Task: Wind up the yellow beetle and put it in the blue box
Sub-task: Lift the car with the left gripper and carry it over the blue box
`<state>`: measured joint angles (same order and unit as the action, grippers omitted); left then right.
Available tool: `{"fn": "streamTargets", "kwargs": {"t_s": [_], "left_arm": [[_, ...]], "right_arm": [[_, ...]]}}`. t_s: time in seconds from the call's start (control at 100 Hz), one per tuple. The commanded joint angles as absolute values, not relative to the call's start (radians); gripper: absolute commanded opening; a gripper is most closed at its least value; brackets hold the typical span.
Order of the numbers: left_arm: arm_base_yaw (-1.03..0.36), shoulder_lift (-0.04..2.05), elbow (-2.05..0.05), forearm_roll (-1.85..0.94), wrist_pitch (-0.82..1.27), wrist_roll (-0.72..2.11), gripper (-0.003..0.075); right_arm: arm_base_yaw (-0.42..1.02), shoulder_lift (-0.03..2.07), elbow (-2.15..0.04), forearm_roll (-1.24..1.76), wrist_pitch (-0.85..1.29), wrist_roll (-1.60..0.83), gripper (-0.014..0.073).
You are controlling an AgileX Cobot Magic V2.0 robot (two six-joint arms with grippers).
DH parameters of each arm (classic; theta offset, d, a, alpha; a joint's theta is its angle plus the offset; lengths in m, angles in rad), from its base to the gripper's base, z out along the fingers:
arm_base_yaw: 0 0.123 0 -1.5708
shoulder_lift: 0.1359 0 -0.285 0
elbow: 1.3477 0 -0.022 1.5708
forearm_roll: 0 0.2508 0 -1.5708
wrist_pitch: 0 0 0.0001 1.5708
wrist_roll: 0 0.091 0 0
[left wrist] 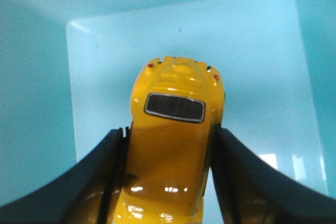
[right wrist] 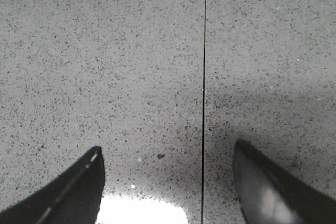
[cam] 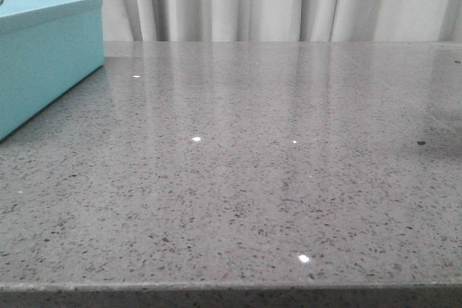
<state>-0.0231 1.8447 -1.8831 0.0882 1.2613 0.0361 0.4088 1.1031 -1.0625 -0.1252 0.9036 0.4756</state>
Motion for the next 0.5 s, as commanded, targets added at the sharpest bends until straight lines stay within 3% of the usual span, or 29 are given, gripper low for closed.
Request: {"fn": "streamTargets", "kwargs": {"t_s": [0.0,0.49], "left_arm": [[-0.002,1.785,-1.847,0.067,1.240,0.023,0.0190],[0.008,1.785,-1.670,0.043,1.141,0.031,0.0200]], "right_arm": [[0.407,1.077,-1.083,-0.137,0.848,0.468,0.0517],[0.407,1.077,-1.083,-0.137,0.841,0.468,0.0517]]}}
